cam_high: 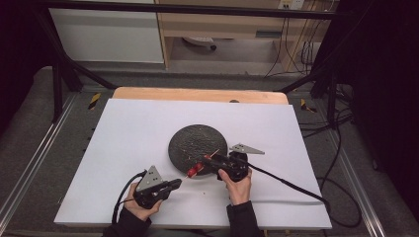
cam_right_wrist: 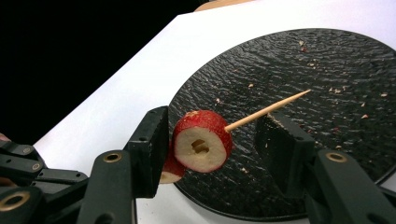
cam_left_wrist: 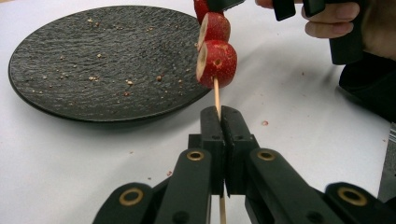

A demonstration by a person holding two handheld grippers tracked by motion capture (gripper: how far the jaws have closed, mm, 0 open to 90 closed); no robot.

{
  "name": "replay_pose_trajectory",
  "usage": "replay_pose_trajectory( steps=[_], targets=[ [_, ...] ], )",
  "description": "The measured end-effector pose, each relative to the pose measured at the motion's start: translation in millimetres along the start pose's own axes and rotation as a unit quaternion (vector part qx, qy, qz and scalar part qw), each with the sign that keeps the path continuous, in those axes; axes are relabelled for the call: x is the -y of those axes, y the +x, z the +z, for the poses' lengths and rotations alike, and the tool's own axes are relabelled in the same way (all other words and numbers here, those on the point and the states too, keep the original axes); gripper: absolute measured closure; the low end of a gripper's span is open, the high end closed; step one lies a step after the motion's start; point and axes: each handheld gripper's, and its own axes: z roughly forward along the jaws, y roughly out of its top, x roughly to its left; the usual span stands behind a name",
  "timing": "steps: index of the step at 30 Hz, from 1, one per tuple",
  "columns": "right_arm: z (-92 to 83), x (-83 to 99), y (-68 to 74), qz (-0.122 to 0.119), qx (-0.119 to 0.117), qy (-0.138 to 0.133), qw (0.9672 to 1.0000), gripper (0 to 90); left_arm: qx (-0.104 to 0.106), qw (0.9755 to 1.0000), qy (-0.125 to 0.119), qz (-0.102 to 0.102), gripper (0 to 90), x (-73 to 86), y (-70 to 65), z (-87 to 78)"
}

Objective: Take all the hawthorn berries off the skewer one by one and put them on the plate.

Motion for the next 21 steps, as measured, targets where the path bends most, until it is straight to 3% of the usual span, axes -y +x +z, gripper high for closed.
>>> replay_pose_trajectory(
  steps=[10, 21],
  targets=[
    [2.3, -2.8, -2.1, 0.018, -0.007, 0.002, 0.9998, 55.9, -0.001, 1.0, -0.007, -0.001, 88.3, -0.6, -0.7, -1.0],
    [-2.3, -12.8, -3.2, 0.026, -0.022, -0.008, 0.9994, 57.0, -0.005, 0.9997, -0.025, 0.003, 88.4, -4.2, -2.2, -5.6]
  ],
)
